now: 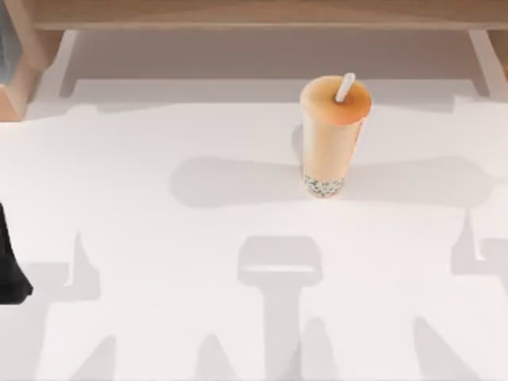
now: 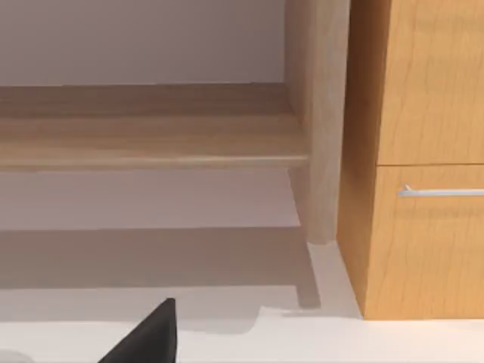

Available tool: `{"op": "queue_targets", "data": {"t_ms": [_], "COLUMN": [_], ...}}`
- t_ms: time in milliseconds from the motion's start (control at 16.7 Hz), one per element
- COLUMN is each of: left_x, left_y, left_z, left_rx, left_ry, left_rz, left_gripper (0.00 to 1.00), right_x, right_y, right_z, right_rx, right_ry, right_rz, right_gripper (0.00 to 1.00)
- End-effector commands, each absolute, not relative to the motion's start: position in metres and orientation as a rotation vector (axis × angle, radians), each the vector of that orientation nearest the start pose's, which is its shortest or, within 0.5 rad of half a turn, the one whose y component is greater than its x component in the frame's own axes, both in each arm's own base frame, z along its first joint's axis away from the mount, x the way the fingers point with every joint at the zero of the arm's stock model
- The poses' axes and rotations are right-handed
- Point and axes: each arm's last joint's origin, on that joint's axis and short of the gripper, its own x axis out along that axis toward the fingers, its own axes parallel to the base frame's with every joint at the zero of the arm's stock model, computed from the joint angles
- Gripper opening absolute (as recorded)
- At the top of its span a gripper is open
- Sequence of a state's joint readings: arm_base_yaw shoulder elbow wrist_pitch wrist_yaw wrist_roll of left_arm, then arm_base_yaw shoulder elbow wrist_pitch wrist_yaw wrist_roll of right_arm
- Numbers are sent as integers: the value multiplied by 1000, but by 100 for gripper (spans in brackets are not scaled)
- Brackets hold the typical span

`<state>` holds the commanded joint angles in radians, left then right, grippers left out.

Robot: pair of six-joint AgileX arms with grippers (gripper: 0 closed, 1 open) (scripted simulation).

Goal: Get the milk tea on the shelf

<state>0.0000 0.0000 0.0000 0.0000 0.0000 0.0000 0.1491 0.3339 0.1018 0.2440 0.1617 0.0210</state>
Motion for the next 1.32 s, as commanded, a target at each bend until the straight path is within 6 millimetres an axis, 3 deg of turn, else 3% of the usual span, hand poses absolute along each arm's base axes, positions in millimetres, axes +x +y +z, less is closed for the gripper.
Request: {"op": "queue_targets", "data": {"t_ms": [360, 720, 1020, 1320], "left_x": [106, 106, 106, 106], "left_y": [-1, -1, -1, -1], "left_z": [160, 160, 160, 160], "left_rx": [0, 0, 0, 0], "left_ry": [0, 0, 0, 0], "left_rz": [0, 0, 0, 0], "left_gripper": [100, 100, 100, 100], "right_x": [178, 223, 230, 222], "right_y": [59, 142, 207, 241], "right_z": [200, 166, 114, 79], "right_rx": [11, -23, -32, -14], "right_ry": [37, 57, 34, 3], "right_rz": [-7, -8, -11, -16], "right_gripper": [100, 100, 100, 100]}}
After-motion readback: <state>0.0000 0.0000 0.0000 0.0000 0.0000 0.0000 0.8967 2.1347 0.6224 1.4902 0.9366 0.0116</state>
